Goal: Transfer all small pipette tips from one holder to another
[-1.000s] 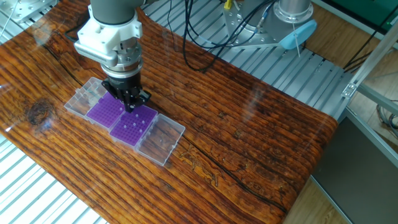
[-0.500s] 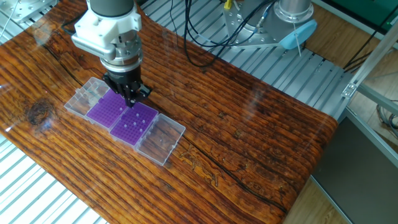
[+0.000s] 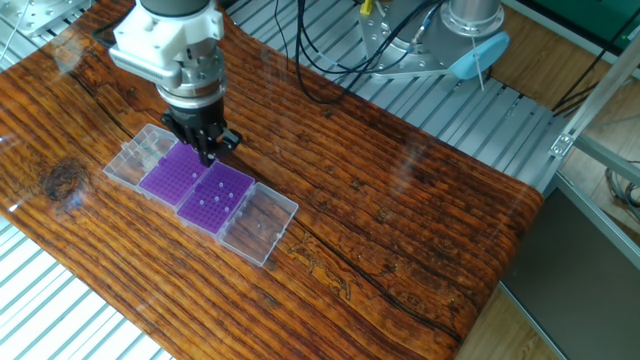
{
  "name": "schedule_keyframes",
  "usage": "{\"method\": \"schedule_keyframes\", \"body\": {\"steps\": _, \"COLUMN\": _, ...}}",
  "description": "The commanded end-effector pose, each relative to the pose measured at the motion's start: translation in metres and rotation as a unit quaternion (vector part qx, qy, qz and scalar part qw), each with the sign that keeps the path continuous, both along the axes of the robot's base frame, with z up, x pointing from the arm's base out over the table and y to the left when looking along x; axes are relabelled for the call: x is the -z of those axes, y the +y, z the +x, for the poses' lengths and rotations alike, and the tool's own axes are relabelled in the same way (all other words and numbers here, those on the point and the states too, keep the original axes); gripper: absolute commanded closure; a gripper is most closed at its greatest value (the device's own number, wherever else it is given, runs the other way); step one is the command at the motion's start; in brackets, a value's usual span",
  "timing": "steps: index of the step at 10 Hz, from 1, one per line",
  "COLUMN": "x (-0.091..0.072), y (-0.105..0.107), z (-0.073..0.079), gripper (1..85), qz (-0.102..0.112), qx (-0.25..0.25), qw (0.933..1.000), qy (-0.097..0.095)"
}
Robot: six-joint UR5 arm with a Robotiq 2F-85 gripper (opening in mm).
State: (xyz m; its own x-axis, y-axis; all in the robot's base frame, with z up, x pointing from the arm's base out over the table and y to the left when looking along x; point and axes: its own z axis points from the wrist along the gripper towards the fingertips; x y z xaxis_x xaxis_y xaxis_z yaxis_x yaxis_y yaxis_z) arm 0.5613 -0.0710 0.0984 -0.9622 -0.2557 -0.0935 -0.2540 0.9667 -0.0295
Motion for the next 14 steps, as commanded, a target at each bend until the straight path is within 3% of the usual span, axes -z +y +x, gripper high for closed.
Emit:
{"method": "schedule_keyframes", "body": {"steps": 1, "x": -0.003, "y": -0.014, "z": 0.004, "gripper": 84.3, "qz": 0.004, "qx": -0.015, "qw": 0.9999, "qy": -0.002}}
{"method": "schedule_keyframes", "body": {"steps": 14, "x": 0.019, "y": -0.031, "z": 0.011, "gripper": 84.3, "qz": 0.008, "qx": -0.037, "qw": 0.9989, "qy": -0.027}}
